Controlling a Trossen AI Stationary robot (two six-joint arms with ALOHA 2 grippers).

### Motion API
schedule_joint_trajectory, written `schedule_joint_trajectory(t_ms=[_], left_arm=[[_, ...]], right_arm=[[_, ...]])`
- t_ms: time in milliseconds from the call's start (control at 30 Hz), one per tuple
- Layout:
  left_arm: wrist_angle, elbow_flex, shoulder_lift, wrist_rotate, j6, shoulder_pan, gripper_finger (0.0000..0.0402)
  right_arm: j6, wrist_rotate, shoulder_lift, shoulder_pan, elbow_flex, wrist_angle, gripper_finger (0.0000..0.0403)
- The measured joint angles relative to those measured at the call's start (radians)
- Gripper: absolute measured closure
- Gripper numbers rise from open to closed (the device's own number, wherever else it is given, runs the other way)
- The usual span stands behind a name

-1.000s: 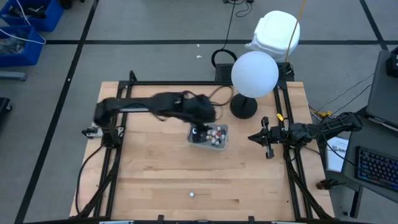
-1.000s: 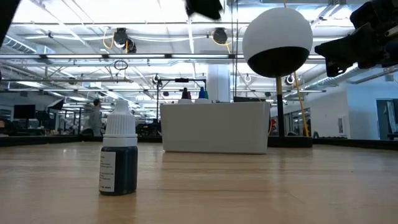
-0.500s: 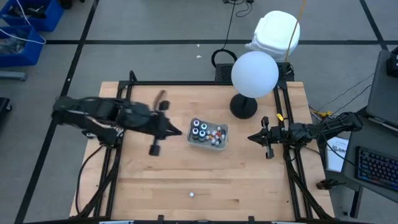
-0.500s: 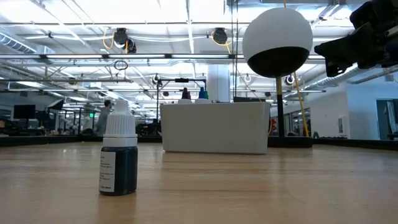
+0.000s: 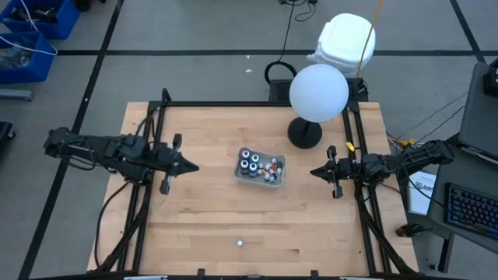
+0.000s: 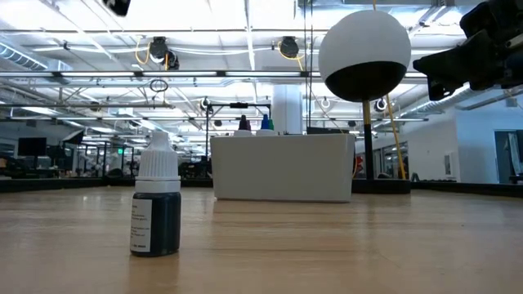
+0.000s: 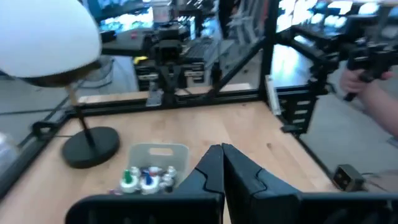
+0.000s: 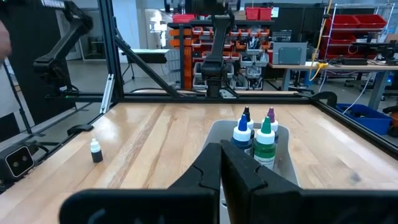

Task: Pick & Place food coloring
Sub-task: Put the small purple food coloring bottle into the gray bin

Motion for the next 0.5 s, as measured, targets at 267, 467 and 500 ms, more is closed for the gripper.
schedule_joint_trajectory(t_ms=[267,467,500], left_arm=[[0.209,-0.325,-0.166,0.018,-0.031,0.000,0.0400],[0.330,-0.475,-0.296,0.039,-0.004,0.000,0.0401],[0.352,-0.500,-0.310,0.054,-0.004,0.000,0.0401]], right_arm=[[0.016,0.000,0.004,0.000,0.000,0.007,0.0403],[0.028,0.000,0.045,0.000,0.000,0.006,0.0403],[0.029,0.000,0.051,0.000,0.000,0.007,0.0403]])
